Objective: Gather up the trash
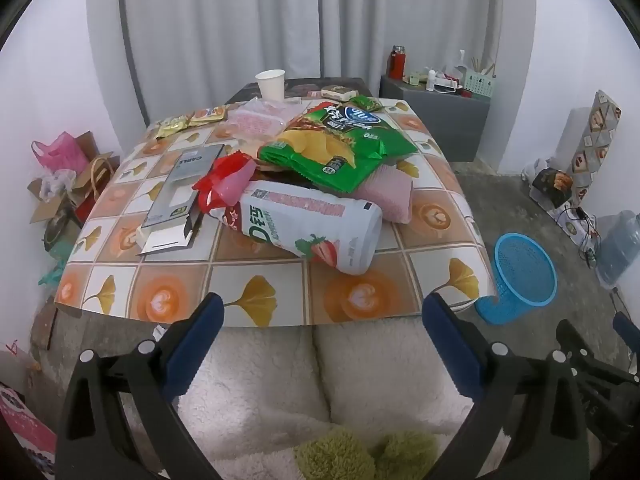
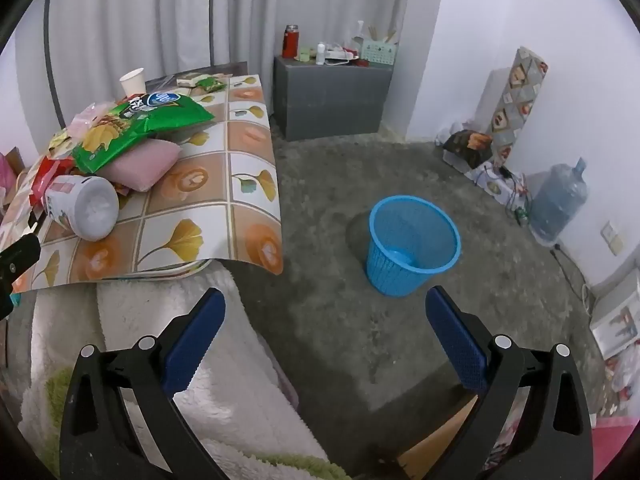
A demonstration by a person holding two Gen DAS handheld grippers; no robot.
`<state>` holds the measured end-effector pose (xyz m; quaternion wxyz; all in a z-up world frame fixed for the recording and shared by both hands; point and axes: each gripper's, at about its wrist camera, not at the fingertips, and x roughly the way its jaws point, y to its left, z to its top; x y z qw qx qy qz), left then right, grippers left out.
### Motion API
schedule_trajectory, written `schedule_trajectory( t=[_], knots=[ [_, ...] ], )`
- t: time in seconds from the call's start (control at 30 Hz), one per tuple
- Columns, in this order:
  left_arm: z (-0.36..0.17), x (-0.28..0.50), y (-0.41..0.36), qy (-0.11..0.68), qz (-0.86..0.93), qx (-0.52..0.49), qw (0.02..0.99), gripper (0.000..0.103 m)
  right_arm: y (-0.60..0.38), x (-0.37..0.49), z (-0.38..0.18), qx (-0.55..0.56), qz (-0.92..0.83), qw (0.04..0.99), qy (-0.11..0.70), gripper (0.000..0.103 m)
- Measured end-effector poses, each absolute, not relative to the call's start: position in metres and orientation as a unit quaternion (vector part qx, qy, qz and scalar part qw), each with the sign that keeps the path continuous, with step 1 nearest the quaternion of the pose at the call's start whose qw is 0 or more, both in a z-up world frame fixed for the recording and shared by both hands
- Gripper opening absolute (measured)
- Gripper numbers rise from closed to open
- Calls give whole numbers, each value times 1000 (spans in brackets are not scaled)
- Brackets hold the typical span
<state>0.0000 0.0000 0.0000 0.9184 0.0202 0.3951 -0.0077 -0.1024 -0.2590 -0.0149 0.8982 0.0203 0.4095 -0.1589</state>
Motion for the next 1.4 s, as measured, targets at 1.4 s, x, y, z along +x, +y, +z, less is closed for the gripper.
schedule_trajectory(
  t=[1.4],
  knots=[
    [-7, -6, 4, 404, -5, 19, 914, 97, -255, -98, -21, 28, -153, 898, 411, 96]
  ],
)
